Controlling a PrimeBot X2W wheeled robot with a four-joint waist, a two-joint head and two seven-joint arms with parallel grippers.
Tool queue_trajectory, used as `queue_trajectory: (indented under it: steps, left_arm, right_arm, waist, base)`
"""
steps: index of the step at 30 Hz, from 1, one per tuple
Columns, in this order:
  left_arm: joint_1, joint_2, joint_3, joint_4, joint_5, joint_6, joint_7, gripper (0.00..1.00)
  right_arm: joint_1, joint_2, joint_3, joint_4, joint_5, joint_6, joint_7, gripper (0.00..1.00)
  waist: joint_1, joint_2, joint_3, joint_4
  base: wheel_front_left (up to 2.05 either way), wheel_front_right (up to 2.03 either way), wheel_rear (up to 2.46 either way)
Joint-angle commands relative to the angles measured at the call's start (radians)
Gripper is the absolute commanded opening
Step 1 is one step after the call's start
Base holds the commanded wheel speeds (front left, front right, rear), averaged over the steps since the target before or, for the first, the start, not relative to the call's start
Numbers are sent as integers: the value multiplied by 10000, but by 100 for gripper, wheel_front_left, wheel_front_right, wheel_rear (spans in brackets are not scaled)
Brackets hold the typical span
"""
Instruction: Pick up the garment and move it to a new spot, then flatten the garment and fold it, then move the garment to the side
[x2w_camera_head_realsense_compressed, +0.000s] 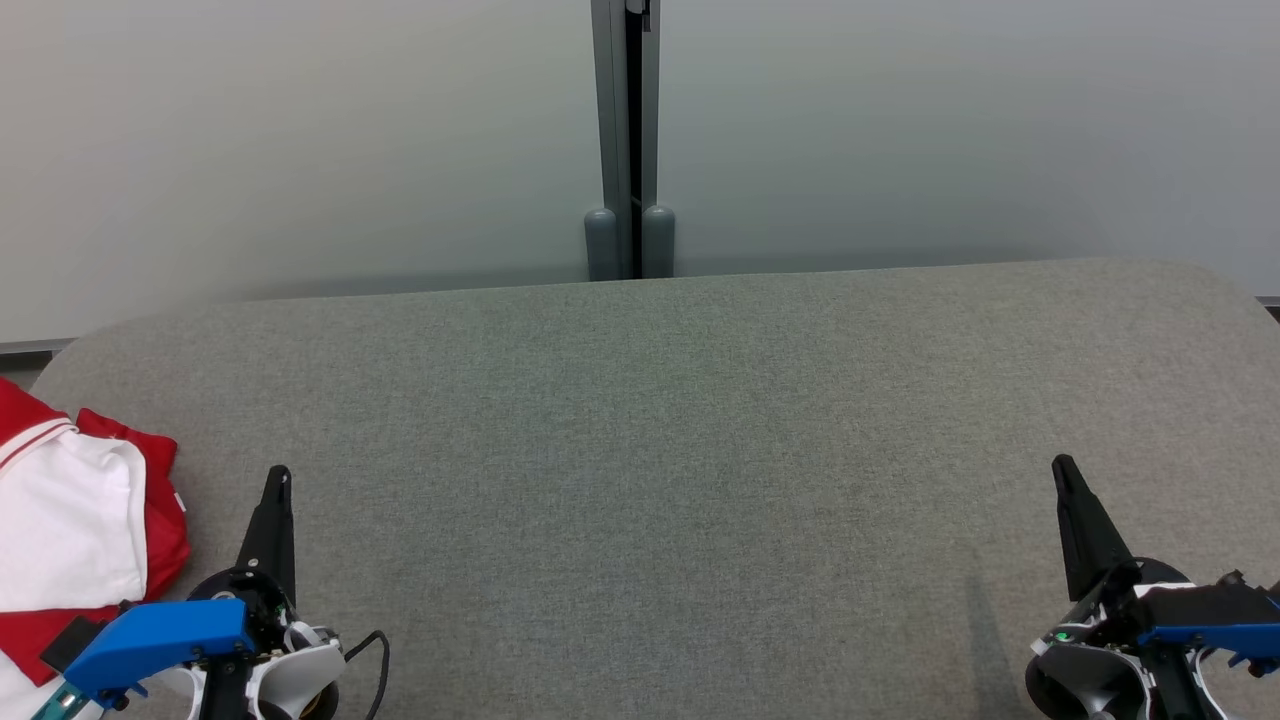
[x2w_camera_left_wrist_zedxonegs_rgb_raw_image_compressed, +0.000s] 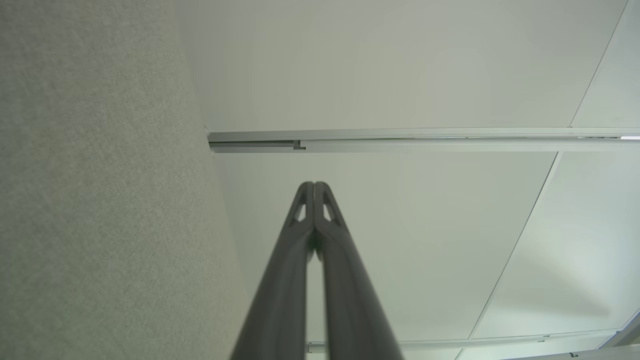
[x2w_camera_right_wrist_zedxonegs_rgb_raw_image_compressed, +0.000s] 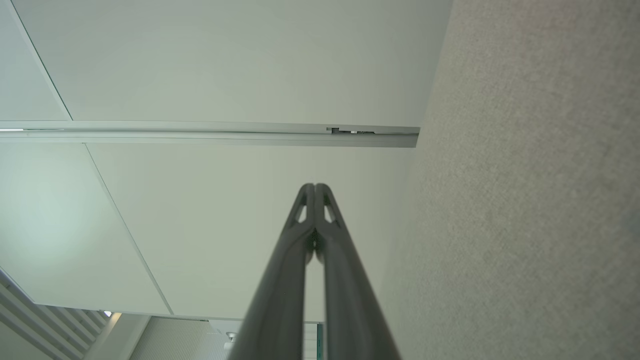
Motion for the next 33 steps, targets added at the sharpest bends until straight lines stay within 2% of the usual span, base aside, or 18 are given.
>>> queue_trajectory:
  steps: [1,33]
  left_arm:
    - [-92,27,14,-45,-39,-43,33,0]
    - [-92,27,13,-46,-39,-43,32,0]
  right_arm:
    - [102,-55,-16,-36,27,4,41,0]
    - [102,-56,-14,-36,27,4,41,0]
  waist:
    - [0,0,0,0]
    - [0,0,0,0]
  base:
    - [0,0,0]
    - [0,0,0]
